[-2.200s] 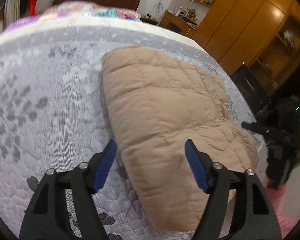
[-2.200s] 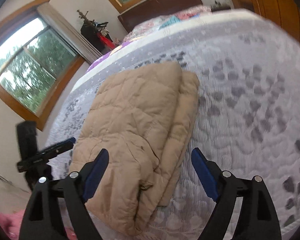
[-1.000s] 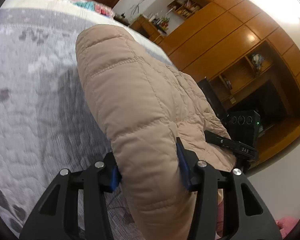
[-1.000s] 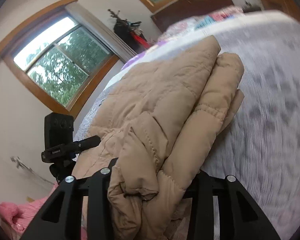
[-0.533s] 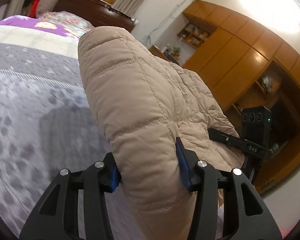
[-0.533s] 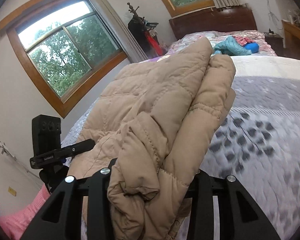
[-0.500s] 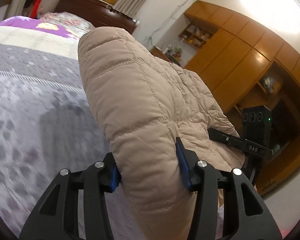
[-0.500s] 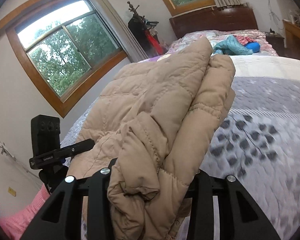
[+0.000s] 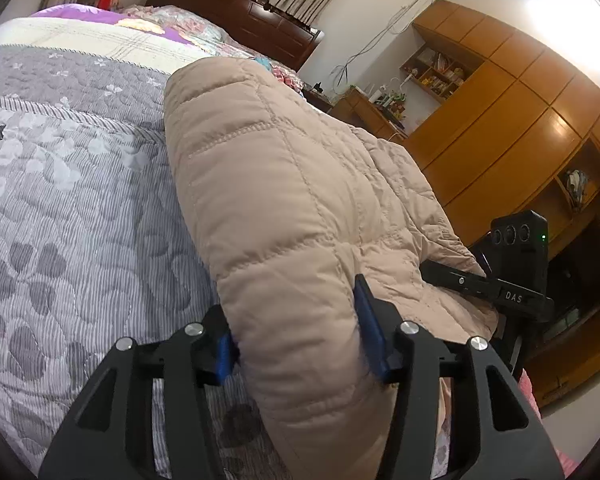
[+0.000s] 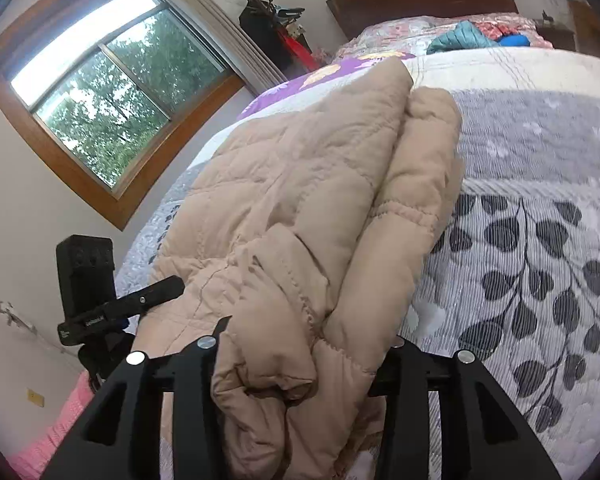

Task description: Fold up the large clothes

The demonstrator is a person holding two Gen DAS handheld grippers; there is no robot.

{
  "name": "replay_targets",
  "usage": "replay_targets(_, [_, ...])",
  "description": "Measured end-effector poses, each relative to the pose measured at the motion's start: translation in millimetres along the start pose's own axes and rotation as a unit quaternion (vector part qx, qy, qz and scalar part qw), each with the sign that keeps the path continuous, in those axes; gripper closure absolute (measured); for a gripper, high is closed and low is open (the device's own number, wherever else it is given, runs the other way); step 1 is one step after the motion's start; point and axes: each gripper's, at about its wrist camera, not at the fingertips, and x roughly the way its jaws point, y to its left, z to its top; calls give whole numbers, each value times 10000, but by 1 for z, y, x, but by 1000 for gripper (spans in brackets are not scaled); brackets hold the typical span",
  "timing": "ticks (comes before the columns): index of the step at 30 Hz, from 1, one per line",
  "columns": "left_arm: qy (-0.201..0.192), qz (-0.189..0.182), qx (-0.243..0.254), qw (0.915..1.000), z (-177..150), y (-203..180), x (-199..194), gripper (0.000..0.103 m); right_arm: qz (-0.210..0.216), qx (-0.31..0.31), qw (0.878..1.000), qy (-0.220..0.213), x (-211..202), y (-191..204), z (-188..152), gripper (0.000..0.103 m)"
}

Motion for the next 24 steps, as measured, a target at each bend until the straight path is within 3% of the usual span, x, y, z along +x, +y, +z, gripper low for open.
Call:
replay_targets(3, [46, 149, 9, 9999, 1, -4, -1, 44, -94, 86, 9999, 38, -3, -6, -2, 45])
replay_targets(8, [57, 394, -54, 9992, -5, -7, -17, 36, -210, 91, 9997, -29, -29, -10, -14, 38])
replay_targets(17, [-209, 987, 588, 9932, -33, -44, -59, 30, -463, -182, 9985, -248, -75, 6, -56, 38])
replay_targets(24, [-11, 1305, 636, 9894, -51, -44, -43, 29, -870, -86, 9961, 70, -49, 8, -61, 38])
